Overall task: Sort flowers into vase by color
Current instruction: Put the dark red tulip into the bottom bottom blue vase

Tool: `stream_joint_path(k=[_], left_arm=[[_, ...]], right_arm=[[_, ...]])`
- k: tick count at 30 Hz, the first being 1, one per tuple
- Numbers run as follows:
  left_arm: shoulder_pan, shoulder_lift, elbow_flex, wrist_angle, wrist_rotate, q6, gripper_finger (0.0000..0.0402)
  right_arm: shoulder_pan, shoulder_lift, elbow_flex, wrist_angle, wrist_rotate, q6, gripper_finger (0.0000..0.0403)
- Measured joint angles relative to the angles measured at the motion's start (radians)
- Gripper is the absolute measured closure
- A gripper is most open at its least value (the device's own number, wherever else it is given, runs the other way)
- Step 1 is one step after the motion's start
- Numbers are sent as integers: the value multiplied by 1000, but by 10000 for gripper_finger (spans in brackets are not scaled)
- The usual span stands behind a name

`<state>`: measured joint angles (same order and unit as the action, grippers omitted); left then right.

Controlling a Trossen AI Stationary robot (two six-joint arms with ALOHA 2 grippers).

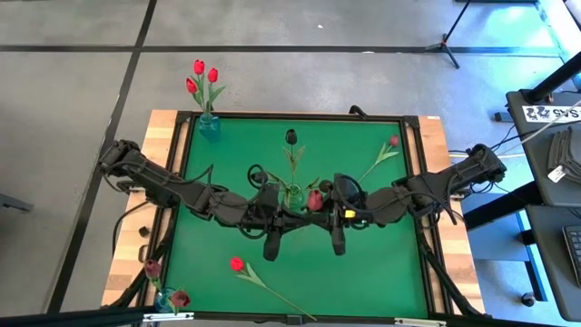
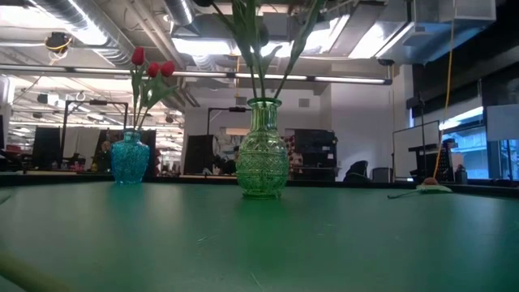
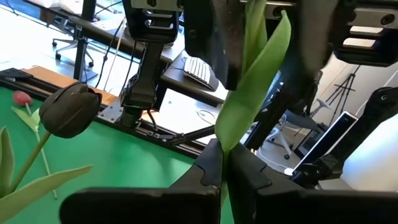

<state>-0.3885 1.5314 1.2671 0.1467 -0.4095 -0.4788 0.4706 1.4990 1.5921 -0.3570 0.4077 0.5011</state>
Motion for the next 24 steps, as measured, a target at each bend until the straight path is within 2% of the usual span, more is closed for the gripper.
stream_joint_path(k=[5,9,16,24], left_arm=[[-12,-1,0,35,-8,34,400],[-26,-22,0,48,-7,75,400],[-89,-187,0,32,55,165,401],[-209,-449,1,-87,280,152,401]], right_arm=[[1,-20,0,19,-20,-9,225],[15,-57,0,24,2,-30,191],[90,-108,0,16,133,-123,187],[169,-115,0,10,221,-166,201]])
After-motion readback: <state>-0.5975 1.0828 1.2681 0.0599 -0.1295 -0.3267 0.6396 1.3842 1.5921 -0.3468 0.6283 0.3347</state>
